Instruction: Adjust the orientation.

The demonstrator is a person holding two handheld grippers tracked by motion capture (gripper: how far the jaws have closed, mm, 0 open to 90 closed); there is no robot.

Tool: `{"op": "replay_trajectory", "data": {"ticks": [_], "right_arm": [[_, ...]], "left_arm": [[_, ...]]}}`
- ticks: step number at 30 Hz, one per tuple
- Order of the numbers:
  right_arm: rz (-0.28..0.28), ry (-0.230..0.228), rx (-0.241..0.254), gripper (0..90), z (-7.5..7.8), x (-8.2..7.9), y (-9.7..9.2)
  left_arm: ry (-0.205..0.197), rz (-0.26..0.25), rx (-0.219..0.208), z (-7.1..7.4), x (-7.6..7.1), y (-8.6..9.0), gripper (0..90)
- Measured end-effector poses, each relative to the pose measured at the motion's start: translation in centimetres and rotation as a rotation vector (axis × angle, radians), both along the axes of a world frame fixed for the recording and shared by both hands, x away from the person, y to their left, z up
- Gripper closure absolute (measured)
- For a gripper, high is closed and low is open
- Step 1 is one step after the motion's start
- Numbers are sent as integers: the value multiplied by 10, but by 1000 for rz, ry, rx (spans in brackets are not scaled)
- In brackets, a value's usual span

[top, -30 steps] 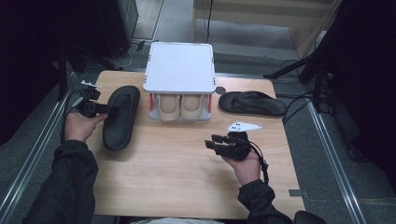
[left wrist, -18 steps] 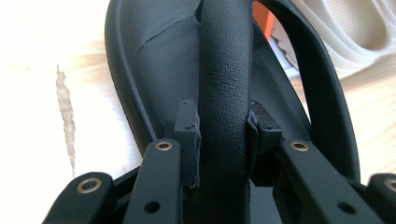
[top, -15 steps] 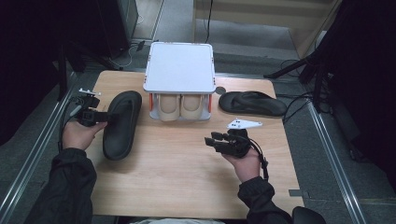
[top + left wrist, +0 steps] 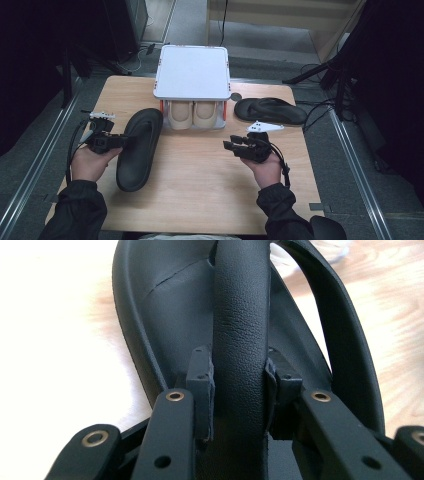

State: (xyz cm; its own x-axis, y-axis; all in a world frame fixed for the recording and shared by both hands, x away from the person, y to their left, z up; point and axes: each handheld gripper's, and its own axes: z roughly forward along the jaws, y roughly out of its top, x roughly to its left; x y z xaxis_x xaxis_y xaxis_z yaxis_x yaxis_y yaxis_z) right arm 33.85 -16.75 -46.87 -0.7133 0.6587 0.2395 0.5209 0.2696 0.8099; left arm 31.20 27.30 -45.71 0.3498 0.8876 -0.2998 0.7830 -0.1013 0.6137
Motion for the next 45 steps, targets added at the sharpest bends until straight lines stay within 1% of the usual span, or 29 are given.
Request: {"op": "replay_trajectory", "data": {"ticks": [2, 6, 7, 10, 13, 15, 16, 19, 20, 22, 24, 27, 28, 31, 32, 33, 35, 37, 38, 40, 42, 43, 45], "right_arm": [[-10, 0, 9, 592, 1, 3, -3], [-15, -1, 16, 593, 3, 7, -5], [-15, -2, 14, 593, 3, 9, -5], [-15, -4, 11, 593, 4, 11, -4], [-10, -16, 14, 593, 4, 13, -3], [-12, -13, 19, 593, 4, 14, -3], [-13, -12, 20, 593, 4, 14, -3], [-12, -14, 23, 593, 4, 15, -3], [-12, -14, 22, 594, 4, 15, -3], [-9, -6, 21, 593, 5, 16, -3], [-11, -10, 19, 594, 5, 16, -3], [-14, -12, 16, 594, 6, 16, -5], [-16, -9, 18, 593, 6, 16, -5], [-20, -8, 19, 594, 5, 16, -6], [-20, -8, 18, 594, 5, 16, -6], [-19, -10, 16, 593, 5, 16, -6], [-18, -11, 15, 593, 5, 16, -6], [-20, -10, 15, 594, 5, 16, -6], [-20, -11, 15, 593, 5, 16, -6], [-23, -12, 16, 593, 6, 17, -7], [-25, -14, 19, 591, 6, 17, -8], [-27, -14, 18, 591, 6, 17, -9], [-31, -13, 19, 589, 7, 17, -10]], "left_arm": [[-3, -19, -12, -1, -8, -7, 706], [-4, -57, -21, -1, -23, -24, 706], [-8, -63, -22, -1, -26, -28, 707], [-3, -83, -32, -3, -34, -39, 707], [-2, -92, -33, -7, -40, -47, 705], [-12, -92, -21, -9, -43, -52, 705], [-10, -89, -23, -11, -44, -55, 705], [-1, -94, -26, -17, -43, -60, 704], [11, -101, -28, -20, -41, -64, 704], [11, -103, -18, -24, -39, -69, 704], [32, -108, -31, -29, -36, -73, 703], [51, -124, -18, -36, -33, -80, 703], [52, -125, -6, -38, -33, -84, 703], [66, -138, 8, -45, -29, -90, 702], [68, -138, 5, -47, -28, -92, 702], [65, -136, -3, -48, -28, -94, 701], [65, -151, 11, -50, -28, -99, 699], [70, -152, 9, -52, -29, -103, 689], [65, -157, 0, -53, -30, -105, 685], [54, -153, 3, -52, -30, -107, 674], [52, -147, -8, -50, -30, -105, 629], [44, -139, -15, -49, -30, -104, 608], [40, -134, -25, -47, -30, -100, 583]]}}
